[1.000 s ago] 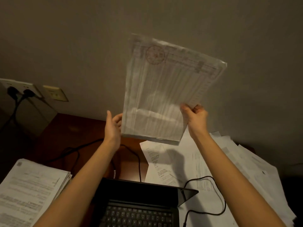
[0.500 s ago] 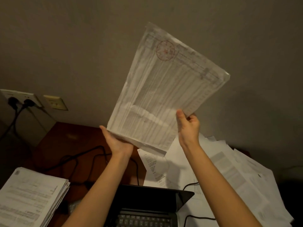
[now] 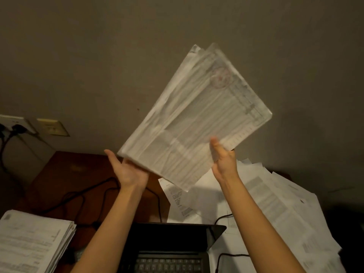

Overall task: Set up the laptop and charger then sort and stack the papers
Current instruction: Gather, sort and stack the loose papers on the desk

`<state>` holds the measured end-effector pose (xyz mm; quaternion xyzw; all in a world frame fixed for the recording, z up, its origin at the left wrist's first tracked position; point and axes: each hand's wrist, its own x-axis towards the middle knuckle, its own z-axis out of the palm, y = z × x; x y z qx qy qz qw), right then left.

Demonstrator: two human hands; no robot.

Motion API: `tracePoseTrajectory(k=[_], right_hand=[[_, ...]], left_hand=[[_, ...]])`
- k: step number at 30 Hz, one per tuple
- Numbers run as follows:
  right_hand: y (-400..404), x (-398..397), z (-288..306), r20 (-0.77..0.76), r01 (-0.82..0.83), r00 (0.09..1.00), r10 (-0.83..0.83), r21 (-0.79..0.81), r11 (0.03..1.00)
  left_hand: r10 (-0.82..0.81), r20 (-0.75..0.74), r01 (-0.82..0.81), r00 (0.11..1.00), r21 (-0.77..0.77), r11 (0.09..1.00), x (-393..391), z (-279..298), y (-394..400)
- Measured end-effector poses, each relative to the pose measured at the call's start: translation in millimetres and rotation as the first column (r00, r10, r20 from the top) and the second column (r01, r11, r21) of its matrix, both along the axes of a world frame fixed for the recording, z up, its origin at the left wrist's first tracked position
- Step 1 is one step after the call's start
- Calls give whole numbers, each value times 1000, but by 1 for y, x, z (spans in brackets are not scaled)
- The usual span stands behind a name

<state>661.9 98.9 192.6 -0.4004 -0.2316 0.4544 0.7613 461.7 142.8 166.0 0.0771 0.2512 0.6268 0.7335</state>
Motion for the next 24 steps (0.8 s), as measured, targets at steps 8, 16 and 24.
tracePoseTrajectory(k=[8,16,24], right_hand=[[-2,5,-4,-1,-2,1000,2,-22,1000],[-10,6,-10,65,-194,978,197,-49,980],[-6,27,2,257,-157,948,185,-127,979]], left_hand=[[-27,-329,98,944,199,975,2,-1,1],[-8,-309,62,951,166,984,3,-7,4],[-557,-190,585,808,150,797,-55,-24,18]])
